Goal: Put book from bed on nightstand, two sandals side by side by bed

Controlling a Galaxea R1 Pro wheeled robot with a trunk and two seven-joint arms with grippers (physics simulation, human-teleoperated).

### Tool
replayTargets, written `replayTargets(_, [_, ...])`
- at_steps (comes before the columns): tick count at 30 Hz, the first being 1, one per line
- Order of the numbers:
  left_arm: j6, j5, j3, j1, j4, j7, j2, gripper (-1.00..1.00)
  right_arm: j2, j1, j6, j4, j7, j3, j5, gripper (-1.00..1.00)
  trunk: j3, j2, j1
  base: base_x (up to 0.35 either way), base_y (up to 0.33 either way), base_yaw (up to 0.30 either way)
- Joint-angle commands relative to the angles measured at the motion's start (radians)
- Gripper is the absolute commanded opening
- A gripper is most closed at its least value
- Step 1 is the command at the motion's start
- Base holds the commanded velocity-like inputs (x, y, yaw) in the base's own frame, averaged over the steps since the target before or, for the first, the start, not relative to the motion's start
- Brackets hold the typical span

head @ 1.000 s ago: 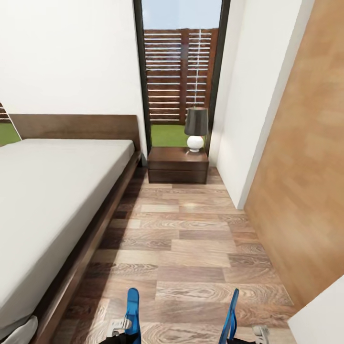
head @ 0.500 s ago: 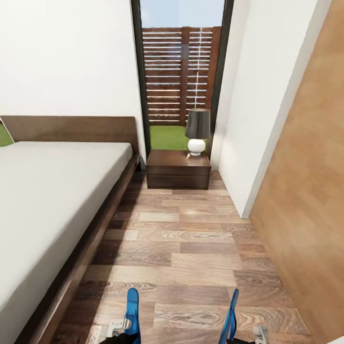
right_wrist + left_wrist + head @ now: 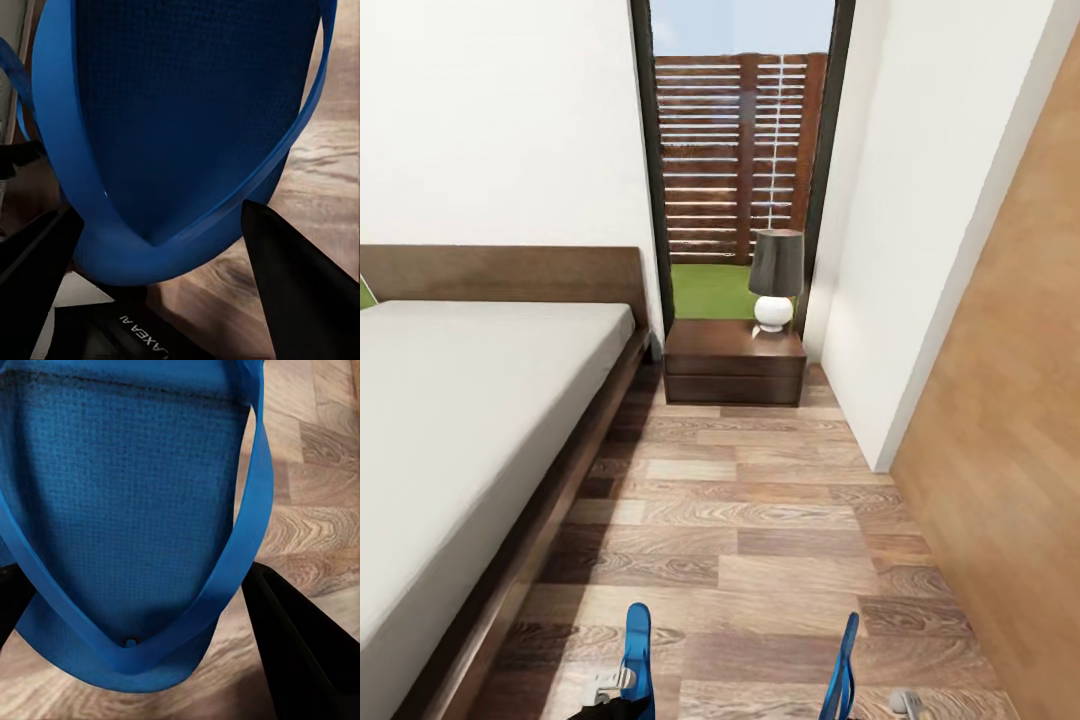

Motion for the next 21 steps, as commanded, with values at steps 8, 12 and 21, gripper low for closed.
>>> replayTargets(8, [0.000, 0.000, 0.007, -0.001, 0.001, -0.007, 0.000, -1.00, 0.000, -0.001, -0.004, 0.009, 0.002, -0.011, 0.010, -1.00, -0.001, 0.000, 0.000, 0.278, -0.073, 0.000])
replayTargets(12, [0.000, 0.000, 0.007, -0.001, 0.001, -0.007, 0.001, -1.00, 0.001, -0.001, -0.004, 0.009, 0.003, -0.011, 0.010, -1.00, -0.001, 0.000, 0.000, 0.316, -0.110, 0.000])
replayTargets(21, [0.001, 0.000, 0.007, -0.001, 0.001, -0.007, 0.002, -1.00, 0.001, -0.001, -0.004, 0.009, 0.005, -0.011, 0.010, -1.00, -0.001, 0.000, 0.000, 0.316, -0.137, 0.000])
